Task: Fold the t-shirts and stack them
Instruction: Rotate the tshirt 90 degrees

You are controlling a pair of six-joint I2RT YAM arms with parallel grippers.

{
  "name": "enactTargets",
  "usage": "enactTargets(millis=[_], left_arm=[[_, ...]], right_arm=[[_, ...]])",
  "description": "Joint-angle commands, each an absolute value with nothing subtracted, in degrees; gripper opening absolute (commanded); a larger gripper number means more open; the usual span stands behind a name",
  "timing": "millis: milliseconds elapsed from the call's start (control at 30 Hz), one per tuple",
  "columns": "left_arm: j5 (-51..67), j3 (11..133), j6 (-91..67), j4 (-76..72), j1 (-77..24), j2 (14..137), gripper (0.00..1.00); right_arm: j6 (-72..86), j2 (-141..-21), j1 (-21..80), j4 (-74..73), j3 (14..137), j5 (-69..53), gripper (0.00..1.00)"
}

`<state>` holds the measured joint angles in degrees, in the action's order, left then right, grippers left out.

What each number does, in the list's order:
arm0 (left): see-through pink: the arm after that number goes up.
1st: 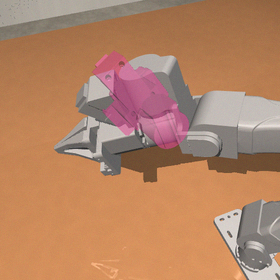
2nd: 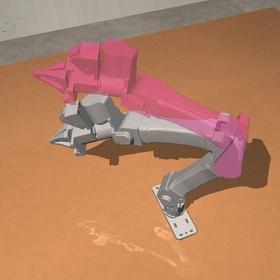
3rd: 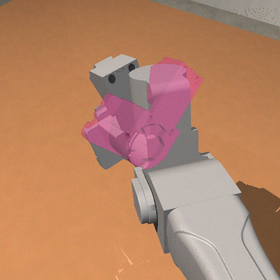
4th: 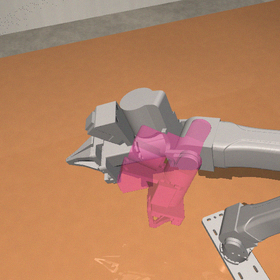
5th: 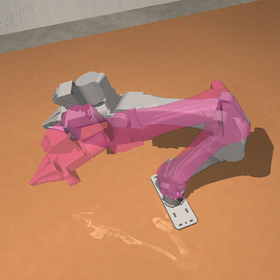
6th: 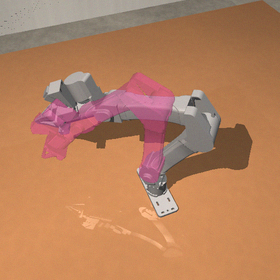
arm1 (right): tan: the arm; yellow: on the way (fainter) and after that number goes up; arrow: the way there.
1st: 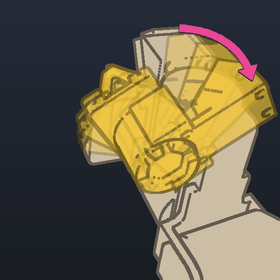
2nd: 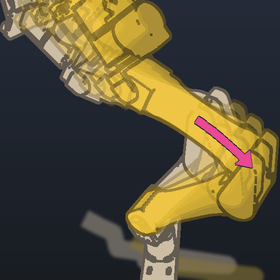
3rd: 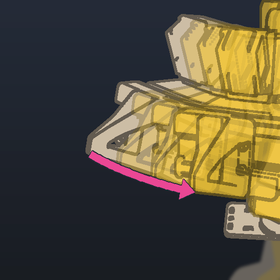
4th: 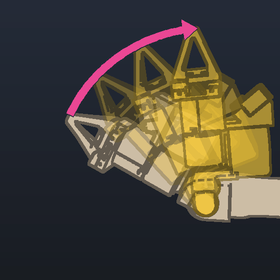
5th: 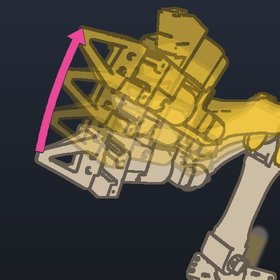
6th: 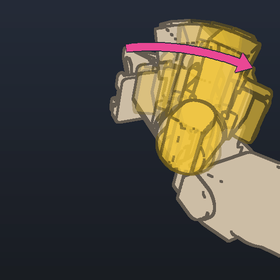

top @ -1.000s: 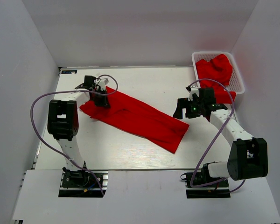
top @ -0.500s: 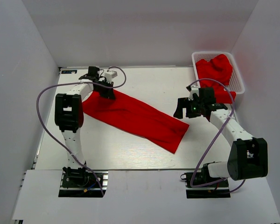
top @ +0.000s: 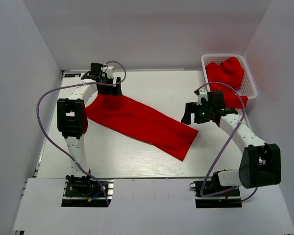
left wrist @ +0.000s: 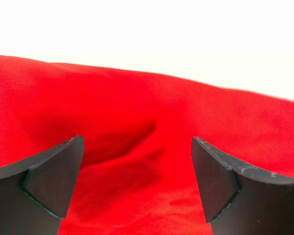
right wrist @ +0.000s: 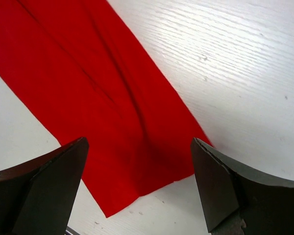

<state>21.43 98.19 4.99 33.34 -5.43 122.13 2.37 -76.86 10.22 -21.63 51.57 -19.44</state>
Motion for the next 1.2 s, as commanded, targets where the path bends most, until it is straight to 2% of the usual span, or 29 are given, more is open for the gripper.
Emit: enactTargets(millis=[0, 167, 300, 367, 567, 700, 833, 900, 967, 1067, 1167], left_arm=[[13.8, 105.4, -4.0, 32.1, -4.7, 117.9, 1.00], [12.6, 105.9, -9.6, 35.6, -4.7, 118.4, 1.00], [10.1, 93.5, -15.3, 31.0, -5.3, 115.5, 1.00], [12.9, 89.1, -16.5, 28.5, -5.9, 115.0, 1.00], [14.5, 86.8, -18.4, 27.2, -5.9, 120.2, 1.00], [17.1, 92.8, -18.4, 26.5, -5.9, 128.3, 1.00], [23.5, 106.5, -19.4, 24.1, -5.9, 138.5, 1.00], [27.5, 112.0, -20.7, 20.9, -6.4, 143.1, 1.00], [31.8, 122.7, -23.6, 14.8, -7.0, 150.1, 1.00], [37.2, 129.6, -28.3, 5.9, -9.0, 158.6, 1.00], [37.4, 136.7, -33.7, -4.6, -11.7, 163.4, 1.00]], right_arm=[[2.2, -79.0, 12.2, -19.5, 54.8, -21.9, 0.90], [2.9, -83.2, 16.6, -17.0, 54.8, -25.5, 0.90], [4.3, -87.2, 19.4, -15.1, 54.8, -27.6, 0.90], [5.4, -88.9, 20.9, -12.8, 54.2, -30.0, 0.90], [7.1, -92.6, 22.4, -10.2, 50.1, -28.6, 0.90], [7.0, -94.9, 23.6, -11.7, 47.7, -23.7, 0.90], [7.1, -95.4, 25.6, -12.7, 43.8, -23.5, 0.90], [6.2, -94.8, 27.7, -12.8, 42.1, -28.0, 0.90], [4.7, -94.0, 31.2, -12.7, 40.3, -33.3, 0.90], [2.4, -93.2, 35.2, -12.4, 40.8, -38.3, 0.90], [3.2, -95.1, 39.9, -5.0, 43.0, -44.0, 0.90]])
